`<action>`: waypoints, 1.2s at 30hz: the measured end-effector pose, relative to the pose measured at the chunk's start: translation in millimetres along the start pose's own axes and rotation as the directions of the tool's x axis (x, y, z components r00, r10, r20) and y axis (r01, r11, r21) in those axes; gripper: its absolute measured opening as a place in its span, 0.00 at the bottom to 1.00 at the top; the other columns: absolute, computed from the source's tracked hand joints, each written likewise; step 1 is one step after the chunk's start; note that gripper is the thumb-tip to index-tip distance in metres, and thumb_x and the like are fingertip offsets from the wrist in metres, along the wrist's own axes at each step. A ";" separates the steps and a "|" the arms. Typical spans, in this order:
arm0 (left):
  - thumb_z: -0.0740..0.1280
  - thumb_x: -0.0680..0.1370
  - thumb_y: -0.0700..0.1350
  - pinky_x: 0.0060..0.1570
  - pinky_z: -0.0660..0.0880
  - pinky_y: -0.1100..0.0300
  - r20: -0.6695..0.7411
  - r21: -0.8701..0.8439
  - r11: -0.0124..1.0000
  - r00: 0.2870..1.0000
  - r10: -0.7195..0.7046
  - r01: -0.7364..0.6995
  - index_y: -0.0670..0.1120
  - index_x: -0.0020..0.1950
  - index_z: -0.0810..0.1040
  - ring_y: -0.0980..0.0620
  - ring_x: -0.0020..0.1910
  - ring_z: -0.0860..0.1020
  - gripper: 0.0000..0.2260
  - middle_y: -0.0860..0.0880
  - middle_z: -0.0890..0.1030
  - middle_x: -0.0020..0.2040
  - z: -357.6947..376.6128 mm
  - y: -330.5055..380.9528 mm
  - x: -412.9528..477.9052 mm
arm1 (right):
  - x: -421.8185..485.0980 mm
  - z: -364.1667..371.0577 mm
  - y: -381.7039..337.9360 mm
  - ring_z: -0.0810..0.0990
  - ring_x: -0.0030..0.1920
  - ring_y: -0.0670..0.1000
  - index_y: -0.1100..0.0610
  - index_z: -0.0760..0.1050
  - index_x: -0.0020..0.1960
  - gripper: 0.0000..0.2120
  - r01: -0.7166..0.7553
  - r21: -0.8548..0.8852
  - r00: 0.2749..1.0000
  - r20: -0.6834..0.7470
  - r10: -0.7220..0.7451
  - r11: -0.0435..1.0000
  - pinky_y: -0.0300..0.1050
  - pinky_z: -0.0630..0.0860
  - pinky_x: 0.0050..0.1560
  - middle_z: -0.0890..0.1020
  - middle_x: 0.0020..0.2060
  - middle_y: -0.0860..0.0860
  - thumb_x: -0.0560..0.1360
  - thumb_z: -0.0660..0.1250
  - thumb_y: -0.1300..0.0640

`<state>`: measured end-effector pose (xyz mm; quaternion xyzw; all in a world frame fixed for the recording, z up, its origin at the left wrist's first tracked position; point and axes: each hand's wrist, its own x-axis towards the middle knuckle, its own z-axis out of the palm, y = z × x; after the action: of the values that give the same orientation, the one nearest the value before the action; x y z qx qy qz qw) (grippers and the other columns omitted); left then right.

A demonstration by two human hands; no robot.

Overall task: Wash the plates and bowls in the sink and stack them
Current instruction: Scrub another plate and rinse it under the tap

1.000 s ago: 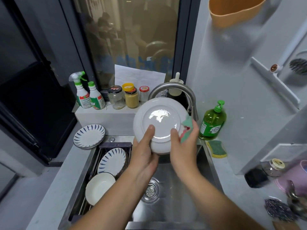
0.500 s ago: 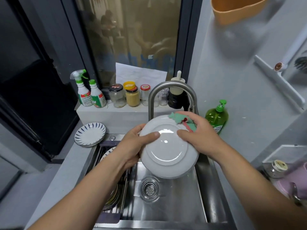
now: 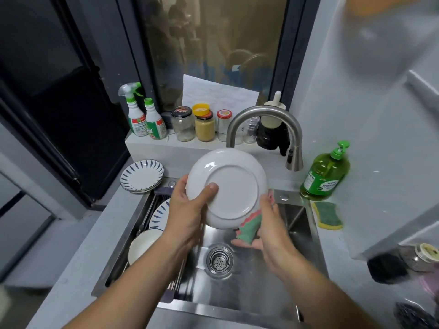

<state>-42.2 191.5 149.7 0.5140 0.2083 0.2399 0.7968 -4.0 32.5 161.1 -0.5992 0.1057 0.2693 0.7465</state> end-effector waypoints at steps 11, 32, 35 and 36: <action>0.81 0.62 0.60 0.51 0.78 0.62 0.289 0.293 0.954 0.957 -0.023 -0.066 0.52 0.67 0.73 0.59 0.55 0.81 0.37 0.54 0.82 0.58 -66.2 14.1 25.9 | 50.1 30.9 -32.2 0.83 0.56 0.64 0.52 0.77 0.64 0.25 -0.293 0.060 0.941 0.195 0.277 0.954 0.68 0.80 0.52 0.82 0.59 0.62 0.79 0.59 0.35; 0.52 0.87 0.59 0.48 0.82 0.54 -0.038 0.313 0.893 0.944 -0.328 0.323 0.55 0.61 0.81 0.54 0.51 0.85 0.20 0.52 0.87 0.54 -259.4 27.2 196.9 | 192.1 247.6 78.2 0.83 0.45 0.58 0.50 0.77 0.48 0.10 0.194 -0.610 0.975 0.030 -0.222 0.768 0.53 0.81 0.47 0.84 0.43 0.56 0.79 0.63 0.45; 0.48 0.87 0.60 0.49 0.84 0.50 -0.120 0.414 0.857 0.952 -0.283 0.307 0.55 0.57 0.82 0.52 0.49 0.85 0.23 0.51 0.87 0.51 -275.0 24.4 227.5 | 220.5 271.3 96.0 0.77 0.36 0.55 0.53 0.76 0.46 0.13 0.165 -0.651 0.976 0.000 -0.218 0.741 0.46 0.75 0.37 0.79 0.38 0.56 0.81 0.60 0.46; 0.47 0.86 0.61 0.55 0.83 0.48 -0.136 0.454 0.845 0.960 -0.246 0.282 0.54 0.59 0.82 0.51 0.53 0.84 0.25 0.51 0.87 0.54 -281.0 21.9 235.8 | 228.0 277.7 100.7 0.76 0.35 0.54 0.54 0.76 0.47 0.14 0.140 -0.661 0.979 -0.019 -0.203 0.737 0.44 0.74 0.34 0.79 0.37 0.56 0.81 0.59 0.45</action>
<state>-20.2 542.0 41.5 0.6486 0.3577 0.0891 0.6660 86.8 373.3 39.3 -0.8414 -0.0176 0.1922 0.5048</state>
